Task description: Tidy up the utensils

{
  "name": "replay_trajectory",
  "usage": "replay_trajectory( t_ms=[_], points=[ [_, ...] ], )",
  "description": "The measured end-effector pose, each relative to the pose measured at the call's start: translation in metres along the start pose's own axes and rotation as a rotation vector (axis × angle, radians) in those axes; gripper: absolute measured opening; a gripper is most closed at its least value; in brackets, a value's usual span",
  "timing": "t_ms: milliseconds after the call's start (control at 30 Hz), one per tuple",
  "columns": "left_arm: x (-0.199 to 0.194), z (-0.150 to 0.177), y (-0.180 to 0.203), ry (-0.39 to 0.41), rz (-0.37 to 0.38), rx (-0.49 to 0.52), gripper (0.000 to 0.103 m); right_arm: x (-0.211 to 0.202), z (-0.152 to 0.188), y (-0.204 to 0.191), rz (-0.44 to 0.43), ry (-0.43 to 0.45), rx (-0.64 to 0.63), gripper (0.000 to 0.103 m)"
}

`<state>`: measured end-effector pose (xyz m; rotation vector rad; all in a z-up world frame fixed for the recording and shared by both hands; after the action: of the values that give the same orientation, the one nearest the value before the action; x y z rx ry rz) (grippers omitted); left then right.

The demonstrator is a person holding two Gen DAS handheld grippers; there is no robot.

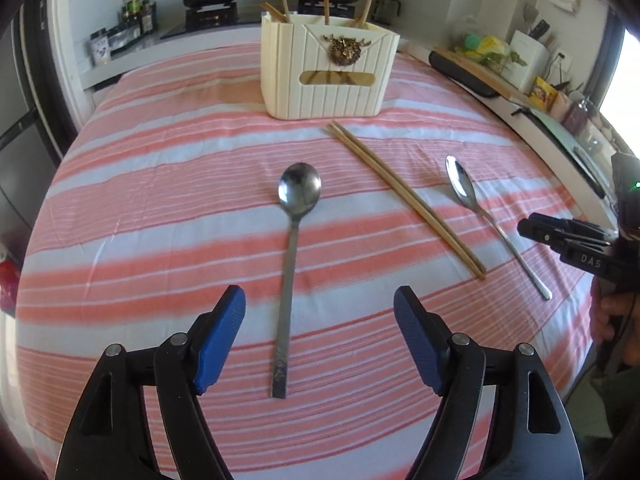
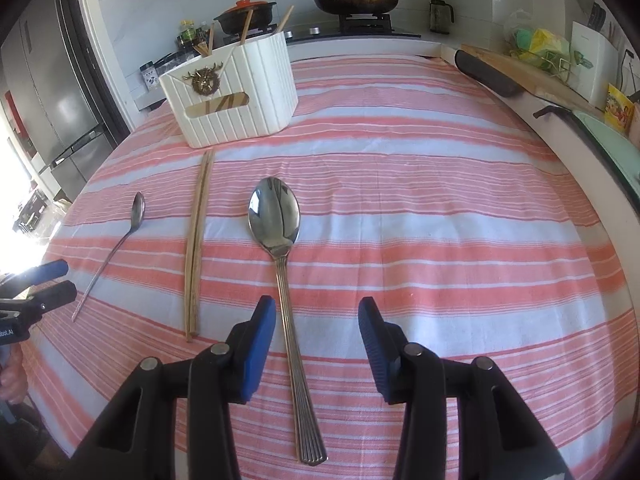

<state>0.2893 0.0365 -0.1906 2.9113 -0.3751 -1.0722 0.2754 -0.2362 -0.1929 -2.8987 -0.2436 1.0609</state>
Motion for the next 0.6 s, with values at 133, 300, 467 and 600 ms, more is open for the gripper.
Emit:
replay_trajectory(
  t_ms=[133, 300, 467, 600],
  points=[
    [0.022, -0.013, -0.001, -0.025, -0.028, 0.068, 0.078, 0.010, -0.009, -0.010, -0.035, -0.015, -0.047, 0.044],
    [0.061, -0.019, -0.005, -0.094, -0.033, 0.122, 0.078, 0.030, -0.008, -0.023, -0.056, -0.067, -0.124, 0.048],
    [0.086, -0.022, -0.012, -0.134, -0.008, 0.121, 0.079, 0.052, -0.010, -0.041, -0.032, -0.080, -0.216, 0.051],
    [0.094, -0.029, -0.009, -0.120, 0.000, 0.128, 0.081, 0.069, -0.020, -0.053, -0.028, -0.068, -0.249, 0.062]
  ],
)
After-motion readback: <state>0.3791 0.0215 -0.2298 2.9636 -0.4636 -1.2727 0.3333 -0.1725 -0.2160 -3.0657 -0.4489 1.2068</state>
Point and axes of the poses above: each gripper's, at about its wrist camera, not at the fingertips, and x roughly the way its jaws point, y to its right, z to its underside, the point moved 2 cm from there along x, roughly the way its jaws point, and after that the axes turned 13 degrees about y, right-handed, at the moved point
